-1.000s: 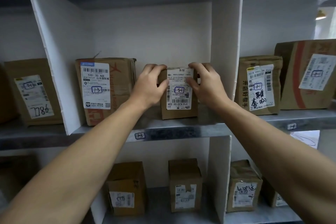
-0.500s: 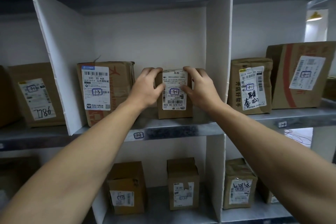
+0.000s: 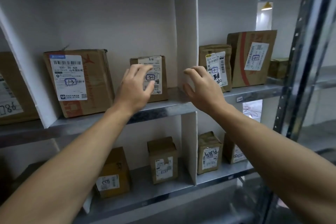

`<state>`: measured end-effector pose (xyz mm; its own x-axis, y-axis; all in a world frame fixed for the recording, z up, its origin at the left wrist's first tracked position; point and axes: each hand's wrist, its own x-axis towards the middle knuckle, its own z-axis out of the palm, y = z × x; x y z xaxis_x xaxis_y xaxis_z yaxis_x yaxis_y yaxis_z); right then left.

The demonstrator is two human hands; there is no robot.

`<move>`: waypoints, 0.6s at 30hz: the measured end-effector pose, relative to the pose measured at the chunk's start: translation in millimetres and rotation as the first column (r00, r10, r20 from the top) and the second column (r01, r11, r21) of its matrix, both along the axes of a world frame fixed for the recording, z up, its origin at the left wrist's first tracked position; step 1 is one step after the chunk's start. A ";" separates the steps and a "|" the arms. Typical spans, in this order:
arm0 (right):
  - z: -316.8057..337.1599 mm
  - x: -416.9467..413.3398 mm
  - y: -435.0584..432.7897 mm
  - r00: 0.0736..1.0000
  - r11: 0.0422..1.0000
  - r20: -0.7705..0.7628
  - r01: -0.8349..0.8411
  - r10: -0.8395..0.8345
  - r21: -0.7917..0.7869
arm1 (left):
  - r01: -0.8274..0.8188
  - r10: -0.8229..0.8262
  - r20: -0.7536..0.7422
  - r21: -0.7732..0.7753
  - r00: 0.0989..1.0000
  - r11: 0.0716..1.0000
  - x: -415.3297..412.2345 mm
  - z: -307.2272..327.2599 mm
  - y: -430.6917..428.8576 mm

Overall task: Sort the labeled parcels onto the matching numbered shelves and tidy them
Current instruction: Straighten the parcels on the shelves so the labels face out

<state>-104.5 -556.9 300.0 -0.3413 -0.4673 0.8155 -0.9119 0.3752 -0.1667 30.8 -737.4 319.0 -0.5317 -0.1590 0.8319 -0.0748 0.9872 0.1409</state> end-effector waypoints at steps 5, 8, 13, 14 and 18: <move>-10.4 -10.4 46.2 0.995 0.994 0.006 0.098 -0.098 -0.056 | 0.102 -0.103 -0.018 -0.012 0.995 0.995 -16.6 -5.8 36.7; -6.2 -23.5 68.8 0.985 0.987 0.071 0.158 -0.155 -0.041 | 0.160 -0.160 -0.008 -0.023 0.987 0.987 -29.5 -1.6 61.9; 6.5 -53.8 98.3 0.972 0.979 0.124 0.202 -0.199 -0.013 | 0.227 -0.227 0.011 -0.057 0.974 0.972 -66.2 7.3 98.3; 9.7 -61.2 103.3 0.972 0.979 0.125 0.201 -0.198 -0.017 | 0.236 -0.236 0.013 -0.061 0.972 0.970 -74.3 9.1 104.9; 24.1 -93.8 117.1 0.979 0.985 0.118 0.169 -0.165 -0.029 | 0.251 -0.251 0.009 -0.067 0.968 0.966 -110.2 18.6 127.9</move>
<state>-198.3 -439.8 324.1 -0.5041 -0.3651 0.7826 -0.8110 0.5116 -0.2837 -79.5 -609.6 337.6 -0.5476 0.0357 0.8360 0.1764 0.9816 0.0736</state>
